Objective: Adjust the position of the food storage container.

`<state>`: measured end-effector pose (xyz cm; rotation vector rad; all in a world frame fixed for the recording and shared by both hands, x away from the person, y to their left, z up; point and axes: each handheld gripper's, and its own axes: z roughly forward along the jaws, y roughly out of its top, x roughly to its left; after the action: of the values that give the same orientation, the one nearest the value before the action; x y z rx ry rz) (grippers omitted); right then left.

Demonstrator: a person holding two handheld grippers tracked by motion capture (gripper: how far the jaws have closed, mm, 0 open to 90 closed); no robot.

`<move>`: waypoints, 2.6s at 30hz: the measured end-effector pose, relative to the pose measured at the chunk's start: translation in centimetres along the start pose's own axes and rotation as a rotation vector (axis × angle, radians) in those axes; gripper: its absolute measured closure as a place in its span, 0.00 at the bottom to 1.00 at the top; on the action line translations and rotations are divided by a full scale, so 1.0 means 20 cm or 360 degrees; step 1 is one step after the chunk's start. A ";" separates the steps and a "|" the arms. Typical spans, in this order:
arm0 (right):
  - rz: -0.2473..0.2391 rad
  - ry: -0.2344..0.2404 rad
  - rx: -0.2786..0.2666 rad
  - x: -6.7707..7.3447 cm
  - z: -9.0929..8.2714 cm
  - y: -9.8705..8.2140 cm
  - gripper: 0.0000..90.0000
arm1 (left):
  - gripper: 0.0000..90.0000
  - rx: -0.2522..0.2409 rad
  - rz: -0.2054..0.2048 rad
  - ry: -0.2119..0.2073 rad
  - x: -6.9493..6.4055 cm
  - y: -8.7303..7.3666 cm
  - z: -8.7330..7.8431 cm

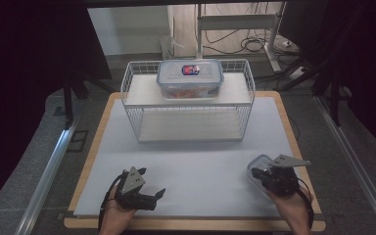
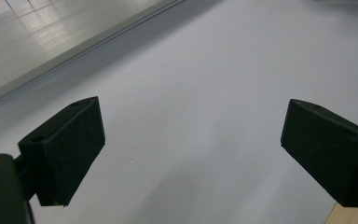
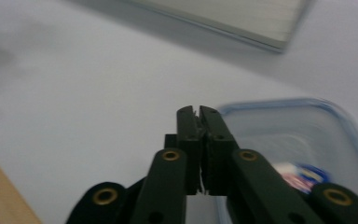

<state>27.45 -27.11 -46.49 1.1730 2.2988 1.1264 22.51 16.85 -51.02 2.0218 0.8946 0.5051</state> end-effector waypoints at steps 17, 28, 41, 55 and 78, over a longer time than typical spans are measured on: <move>0.0315 -0.0449 -0.0022 -0.33 -0.24 -0.23 1.00 | 0.08 0.0045 -0.0071 -0.0048 0.02 -0.01 0.02; 0.0330 -0.0450 0.0071 -0.33 -0.15 -0.24 1.00 | 0.08 0.0092 -0.0047 -0.0070 0.01 -0.02 0.04; 0.0236 -0.0251 0.0082 -0.18 0.00 -0.14 1.00 | 0.08 0.0124 -0.0071 -0.0102 0.01 -0.01 0.06; 0.0070 -0.0048 0.0112 0.05 0.23 0.00 1.00 | 0.08 0.0135 -0.0177 -0.0136 0.04 -0.01 0.06; 0.0014 0.0163 0.0149 0.20 0.24 -0.03 1.00 | 0.83 0.0194 -0.0122 -0.0114 0.10 0.14 0.26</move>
<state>27.52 -21.73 -49.77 1.1857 2.4497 1.1173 28.28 14.43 -51.68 2.0928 0.9752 0.3408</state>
